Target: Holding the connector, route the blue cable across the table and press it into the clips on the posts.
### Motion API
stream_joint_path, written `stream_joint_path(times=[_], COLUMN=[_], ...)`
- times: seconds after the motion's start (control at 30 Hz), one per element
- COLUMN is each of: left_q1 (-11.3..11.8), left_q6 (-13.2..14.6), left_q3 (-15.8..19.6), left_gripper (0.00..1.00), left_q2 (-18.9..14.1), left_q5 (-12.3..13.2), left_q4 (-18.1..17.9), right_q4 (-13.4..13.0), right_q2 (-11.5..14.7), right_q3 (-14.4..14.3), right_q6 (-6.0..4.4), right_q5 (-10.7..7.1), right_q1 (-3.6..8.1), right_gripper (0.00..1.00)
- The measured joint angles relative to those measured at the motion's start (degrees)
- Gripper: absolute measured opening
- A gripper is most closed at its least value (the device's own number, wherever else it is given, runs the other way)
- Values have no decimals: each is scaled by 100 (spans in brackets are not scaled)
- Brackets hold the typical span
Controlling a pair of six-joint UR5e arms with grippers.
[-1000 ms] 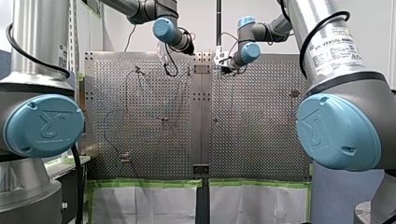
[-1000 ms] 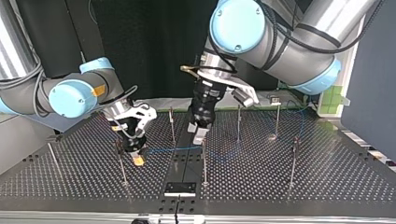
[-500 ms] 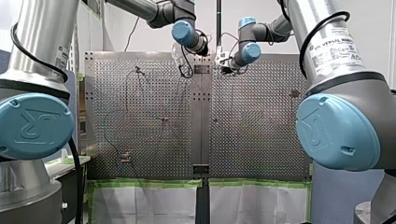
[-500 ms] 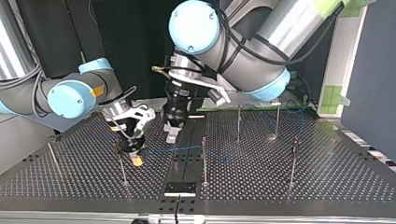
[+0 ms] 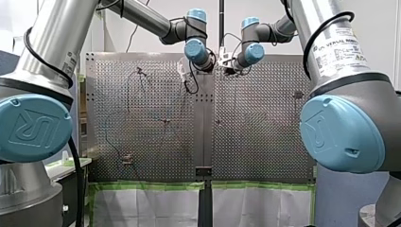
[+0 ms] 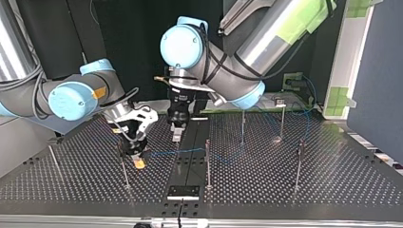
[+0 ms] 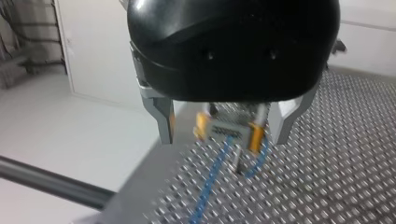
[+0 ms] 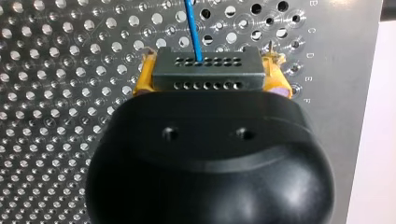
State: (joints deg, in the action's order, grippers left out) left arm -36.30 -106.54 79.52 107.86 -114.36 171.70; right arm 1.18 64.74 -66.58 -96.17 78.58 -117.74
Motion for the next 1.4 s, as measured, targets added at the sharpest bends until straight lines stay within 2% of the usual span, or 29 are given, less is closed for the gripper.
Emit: stream_joint_path(times=[0.33,0.5,0.73,0.9,1.1,1.23,1.4], left_q1=[157,187,162,48,-96,-112,-86], left_q6=[67,157,357,453,470,477,500], left_q3=[-61,-70,-44,-22,-14,-15,-13], left_gripper=[100,100,100,100,100,100,100], left_q2=[459,566,575,557,382,268,240], left_q5=[2,-197,-512,-750,-1023,-1059,-913], left_q4=[-307,-431,-259,-67,-59,-149,-301], right_q4=[4,10,13,7,5,4,9], right_q2=[1,1,0,-5,-7,-8,-10], right_q3=[-1,-3,-2,-1,-1,-2,-1], right_q6=[0,5,16,17,24,26,26], right_q5=[1,0,1,7,9,9,8], right_q1=[0,0,0,0,0,1,-8], right_gripper=[0,0,0,0,0,0,0])
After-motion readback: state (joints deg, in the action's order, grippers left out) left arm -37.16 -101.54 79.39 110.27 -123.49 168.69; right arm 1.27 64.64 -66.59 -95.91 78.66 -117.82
